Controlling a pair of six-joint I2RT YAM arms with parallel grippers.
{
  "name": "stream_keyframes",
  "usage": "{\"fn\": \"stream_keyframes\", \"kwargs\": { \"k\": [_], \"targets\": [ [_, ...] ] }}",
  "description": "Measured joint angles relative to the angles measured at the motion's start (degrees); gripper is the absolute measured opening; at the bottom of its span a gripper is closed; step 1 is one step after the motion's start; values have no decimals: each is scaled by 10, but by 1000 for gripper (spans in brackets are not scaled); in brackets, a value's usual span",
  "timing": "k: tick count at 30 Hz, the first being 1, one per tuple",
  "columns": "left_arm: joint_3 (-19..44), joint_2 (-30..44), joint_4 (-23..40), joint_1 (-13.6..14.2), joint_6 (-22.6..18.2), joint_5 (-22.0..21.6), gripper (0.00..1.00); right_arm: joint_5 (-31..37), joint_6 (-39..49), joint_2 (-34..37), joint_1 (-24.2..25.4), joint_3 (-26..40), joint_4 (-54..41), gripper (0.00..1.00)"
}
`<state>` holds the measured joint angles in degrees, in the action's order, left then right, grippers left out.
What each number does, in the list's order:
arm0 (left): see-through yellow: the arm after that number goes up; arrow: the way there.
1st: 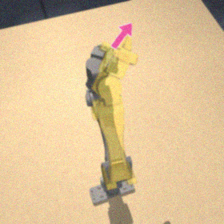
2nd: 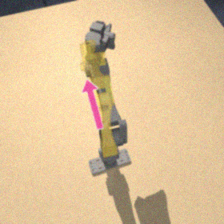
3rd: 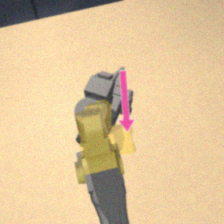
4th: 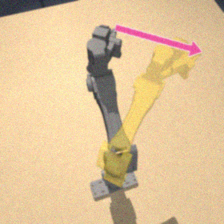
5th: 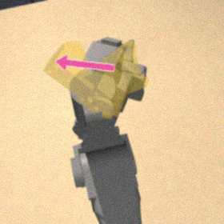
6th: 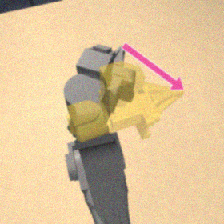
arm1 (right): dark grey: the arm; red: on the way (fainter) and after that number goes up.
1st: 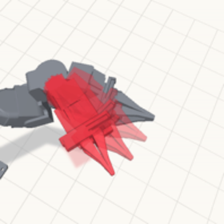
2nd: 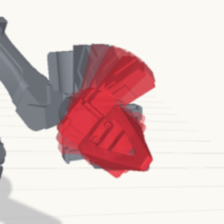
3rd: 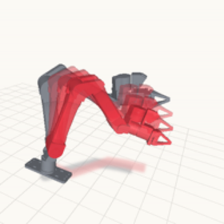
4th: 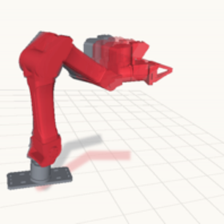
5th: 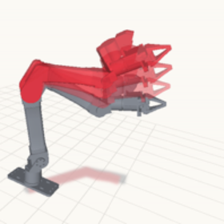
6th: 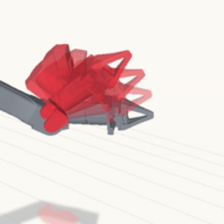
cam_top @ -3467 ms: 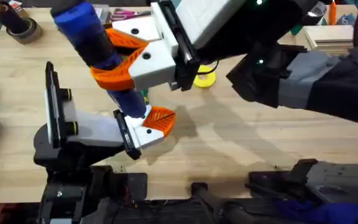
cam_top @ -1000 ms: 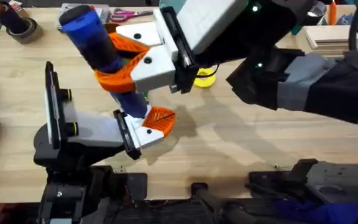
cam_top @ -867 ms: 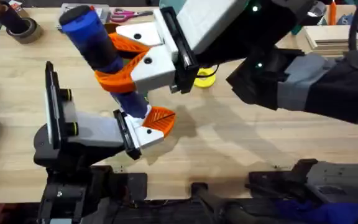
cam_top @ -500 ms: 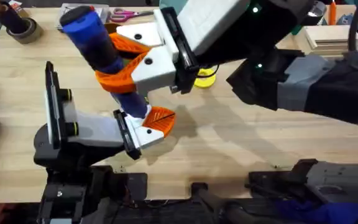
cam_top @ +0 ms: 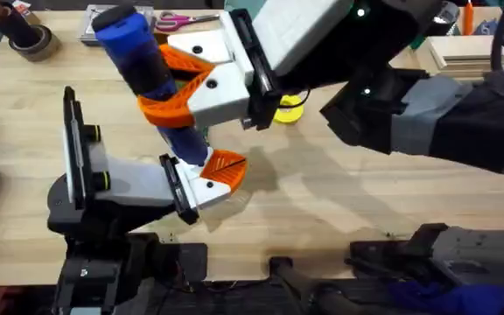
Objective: Pick up the gripper from the table and insert it into the empty holder that is missing its gripper. Then pick up a screw, insert it into the mounting hole, and use the screwdriver to tighten it. Finally, clean up the table by picking up the vegetable and placing it into the bucket.
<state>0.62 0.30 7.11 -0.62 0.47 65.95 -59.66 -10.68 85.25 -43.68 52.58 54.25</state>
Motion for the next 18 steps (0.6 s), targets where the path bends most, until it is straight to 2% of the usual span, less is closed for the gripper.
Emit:
{"fn": "stream_keyframes", "kwargs": {
  "k": [18],
  "targets": [
    [0,0,0,0,0,0,10,0,0,0,0,-4,11,26]
  ]
}}
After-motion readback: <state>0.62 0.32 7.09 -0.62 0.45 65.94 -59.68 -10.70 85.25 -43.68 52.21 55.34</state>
